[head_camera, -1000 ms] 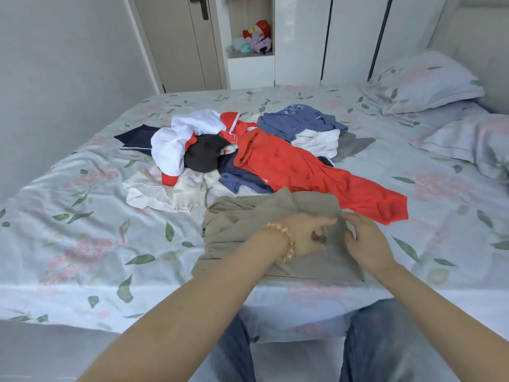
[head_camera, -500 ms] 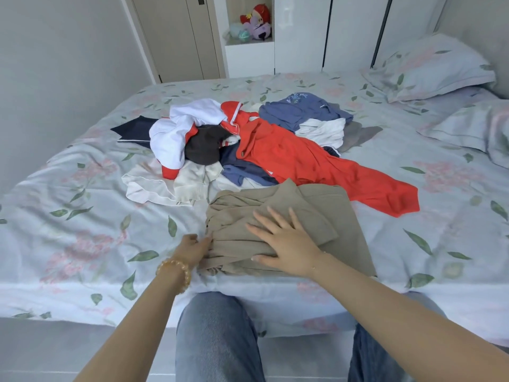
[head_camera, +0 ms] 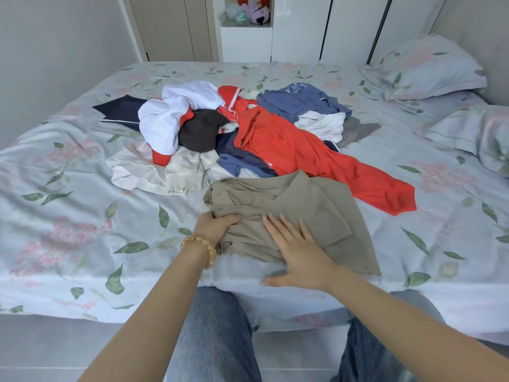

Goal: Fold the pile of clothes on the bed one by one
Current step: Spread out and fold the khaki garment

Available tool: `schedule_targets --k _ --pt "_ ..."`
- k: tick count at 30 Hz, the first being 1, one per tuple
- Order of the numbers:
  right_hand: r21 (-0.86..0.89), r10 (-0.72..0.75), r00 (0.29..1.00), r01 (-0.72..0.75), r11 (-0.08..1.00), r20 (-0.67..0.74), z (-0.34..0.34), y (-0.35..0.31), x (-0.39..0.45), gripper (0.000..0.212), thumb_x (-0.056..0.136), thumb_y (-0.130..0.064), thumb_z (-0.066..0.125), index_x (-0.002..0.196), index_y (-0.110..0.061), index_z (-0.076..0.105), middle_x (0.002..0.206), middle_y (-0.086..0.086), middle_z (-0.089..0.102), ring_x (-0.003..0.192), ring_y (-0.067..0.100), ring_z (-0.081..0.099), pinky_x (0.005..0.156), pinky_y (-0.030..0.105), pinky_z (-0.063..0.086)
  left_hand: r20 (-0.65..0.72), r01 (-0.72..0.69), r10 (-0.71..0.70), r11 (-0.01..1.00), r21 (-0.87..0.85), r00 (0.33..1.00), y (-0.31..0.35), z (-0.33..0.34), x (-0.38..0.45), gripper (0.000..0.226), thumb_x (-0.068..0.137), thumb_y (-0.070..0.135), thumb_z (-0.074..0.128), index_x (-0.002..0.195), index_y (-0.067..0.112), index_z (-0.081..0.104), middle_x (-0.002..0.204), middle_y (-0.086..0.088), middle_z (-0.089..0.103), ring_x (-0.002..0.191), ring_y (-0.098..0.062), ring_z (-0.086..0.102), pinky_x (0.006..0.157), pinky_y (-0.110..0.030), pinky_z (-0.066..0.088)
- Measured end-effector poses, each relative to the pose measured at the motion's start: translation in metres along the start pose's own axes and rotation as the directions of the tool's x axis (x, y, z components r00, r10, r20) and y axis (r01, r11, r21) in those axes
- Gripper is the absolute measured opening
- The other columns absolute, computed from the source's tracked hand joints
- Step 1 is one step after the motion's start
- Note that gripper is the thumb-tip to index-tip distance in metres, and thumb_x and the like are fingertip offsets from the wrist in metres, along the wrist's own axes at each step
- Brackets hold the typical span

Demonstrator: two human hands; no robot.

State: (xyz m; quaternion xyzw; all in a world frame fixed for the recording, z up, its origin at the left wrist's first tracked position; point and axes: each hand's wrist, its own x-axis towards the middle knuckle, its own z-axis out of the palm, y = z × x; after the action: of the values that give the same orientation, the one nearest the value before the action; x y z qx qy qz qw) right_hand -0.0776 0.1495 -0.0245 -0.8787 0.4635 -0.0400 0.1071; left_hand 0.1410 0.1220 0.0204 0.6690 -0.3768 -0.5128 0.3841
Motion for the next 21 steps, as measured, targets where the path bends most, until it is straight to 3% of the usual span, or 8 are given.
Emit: schedule_targets --k 3,5,7,10,12,16,19,21 --pt "0.064 0.104 0.965 -0.091 0.994 -0.241 0.017 -0.032 0.023 0.114 0.072 -0.072 0.052 0.151 -0.024 -0.015 0.158 0.008 0.023 0.144 0.025 0.026 0.115 0.051 0.026 0.054 -0.089 0.090 0.996 -0.024 0.994 0.024 0.005 -0.003 0.036 0.076 0.024 0.080 0.105 0.007 0.067 0.101 -0.007 0.072 0.093 -0.021 0.068 0.080 -0.032 0.056" --pt "0.230 0.244 0.859 -0.153 0.961 -0.451 0.020 -0.039 0.040 0.093 0.079 -0.055 0.054 0.151 -0.011 0.015 0.138 0.014 0.052 0.115 0.031 0.059 0.091 0.044 0.052 0.116 -0.119 0.121 0.993 -0.023 0.986 0.039 0.007 -0.005 0.042 0.074 0.030 0.081 0.106 0.007 0.068 0.102 -0.006 0.073 0.095 -0.022 0.069 0.089 -0.038 0.055" --pt "0.406 0.375 0.783 -0.173 0.897 -0.496 0.013 -0.035 0.049 0.065 0.086 -0.033 0.056 0.143 -0.005 0.041 0.119 0.017 0.065 0.093 0.037 0.067 0.073 0.044 0.056 0.199 -0.106 0.121 0.991 -0.083 0.973 0.054 0.009 -0.010 0.035 0.083 0.031 0.073 0.107 0.006 0.067 0.103 -0.009 0.073 0.094 -0.021 0.070 0.087 -0.036 0.057" --pt "0.648 0.513 0.724 -0.121 0.752 -0.461 -0.010 -0.019 0.052 0.035 0.092 -0.026 0.058 0.120 -0.005 0.063 0.102 0.014 0.072 0.093 0.025 0.068 0.078 0.040 0.054 0.248 -0.084 0.139 0.972 -0.219 0.959 0.071 0.004 -0.019 0.025 0.098 0.027 0.053 0.111 0.009 0.063 0.101 -0.009 0.071 0.092 -0.019 0.069 0.084 -0.030 0.057" --pt "0.844 0.567 0.750 -0.021 0.535 -0.341 -0.038 -0.012 0.050 0.022 0.095 -0.021 0.061 0.112 -0.009 0.068 0.106 0.006 0.072 0.098 0.010 0.065 0.093 0.037 0.052 0.224 -0.147 0.206 0.956 -0.256 0.953 0.072 -0.007 -0.022 0.029 0.100 0.028 0.049 0.119 0.010 0.061 0.110 -0.008 0.071 0.101 -0.018 0.068 0.091 -0.032 0.053" --pt "0.990 0.548 0.826 0.078 0.121 -0.132 -0.104 -0.007 0.032 0.028 0.094 -0.017 0.062 0.120 -0.010 0.066 0.119 0.004 0.068 0.109 0.017 0.065 0.099 0.038 0.050 0.037 -0.275 0.302 0.907 -0.318 0.953 0.055 -0.032 -0.023 0.024 0.095 0.016 0.056 0.116 0.011 0.063 0.113 -0.002 0.071 0.111 -0.017 0.063 0.096 -0.032 0.049" --pt "0.994 0.480 0.877 0.068 -0.083 -0.020 -0.150 -0.009 0.020 0.034 0.093 -0.023 0.061 0.125 -0.012 0.063 0.122 0.008 0.067 0.111 0.023 0.065 0.098 0.042 0.051 -0.050 -0.319 0.319 0.900 -0.297 0.946 0.044 -0.041 -0.018 0.033 0.091 0.015 0.063 0.123 0.018 0.058 0.125 0.004 0.061 0.123 -0.014 0.053 0.102 -0.034 0.043" --pt "0.984 0.426 0.904 0.070 -0.165 0.007 -0.176 -0.013 0.015 0.038 0.095 -0.027 0.058 0.131 -0.013 0.059 0.125 0.006 0.066 0.115 0.023 0.063 0.097 0.041 0.052 -0.013 -0.333 0.345 0.896 -0.293 0.939 0.043 -0.043 -0.018 0.056 0.085 0.026 0.071 0.135 0.025 0.047 0.138 0.009 0.050 0.132 -0.010 0.044 0.100 -0.028 0.036"
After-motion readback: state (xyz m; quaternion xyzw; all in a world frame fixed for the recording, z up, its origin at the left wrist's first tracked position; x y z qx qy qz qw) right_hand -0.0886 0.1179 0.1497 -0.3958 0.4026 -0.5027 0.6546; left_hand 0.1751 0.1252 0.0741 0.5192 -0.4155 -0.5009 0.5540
